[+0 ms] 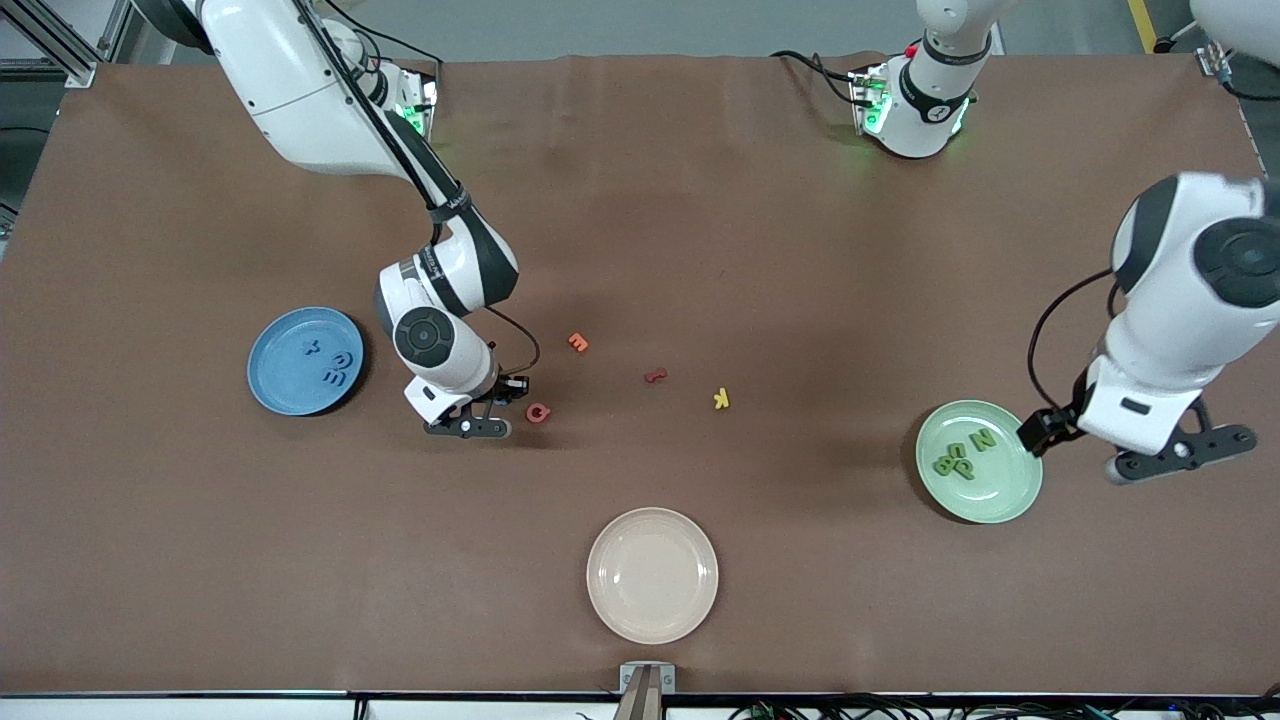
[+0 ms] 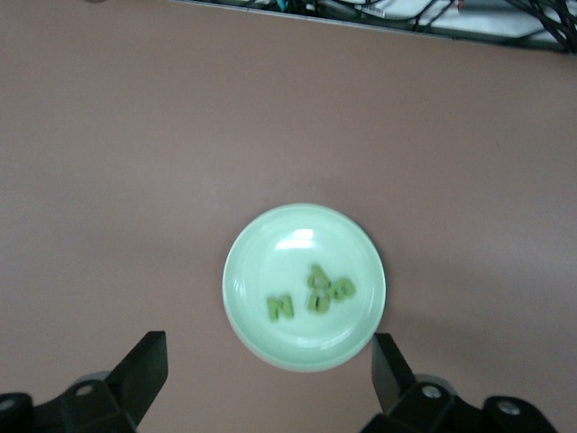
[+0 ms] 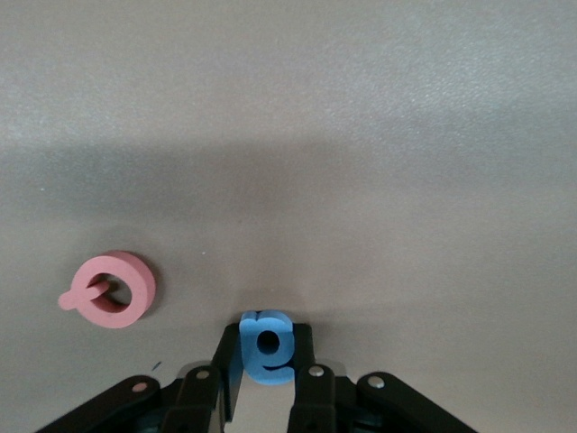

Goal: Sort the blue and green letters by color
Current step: 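Grasp the blue e with the right gripper while the left gripper withdraws, then place e on blue plate with the right gripper, then withdraw it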

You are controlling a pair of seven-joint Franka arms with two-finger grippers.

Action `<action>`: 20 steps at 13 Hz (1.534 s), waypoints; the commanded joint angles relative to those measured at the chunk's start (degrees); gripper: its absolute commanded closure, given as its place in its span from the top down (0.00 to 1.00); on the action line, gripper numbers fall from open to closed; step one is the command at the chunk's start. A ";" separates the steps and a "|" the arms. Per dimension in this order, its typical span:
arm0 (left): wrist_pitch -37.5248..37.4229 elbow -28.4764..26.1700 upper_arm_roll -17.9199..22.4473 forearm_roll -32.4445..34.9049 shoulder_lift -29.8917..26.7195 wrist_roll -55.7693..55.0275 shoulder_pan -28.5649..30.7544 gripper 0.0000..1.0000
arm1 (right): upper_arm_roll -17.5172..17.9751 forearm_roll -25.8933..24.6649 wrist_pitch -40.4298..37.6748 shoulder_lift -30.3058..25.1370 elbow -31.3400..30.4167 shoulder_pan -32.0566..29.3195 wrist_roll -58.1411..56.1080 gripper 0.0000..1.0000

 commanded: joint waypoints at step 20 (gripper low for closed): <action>-18.46 -5.08 42.38 -26.76 -26.45 16.58 -36.59 1.00 | -0.29 0.25 6.05 -21.68 -30.19 -31.19 -48.93 0.40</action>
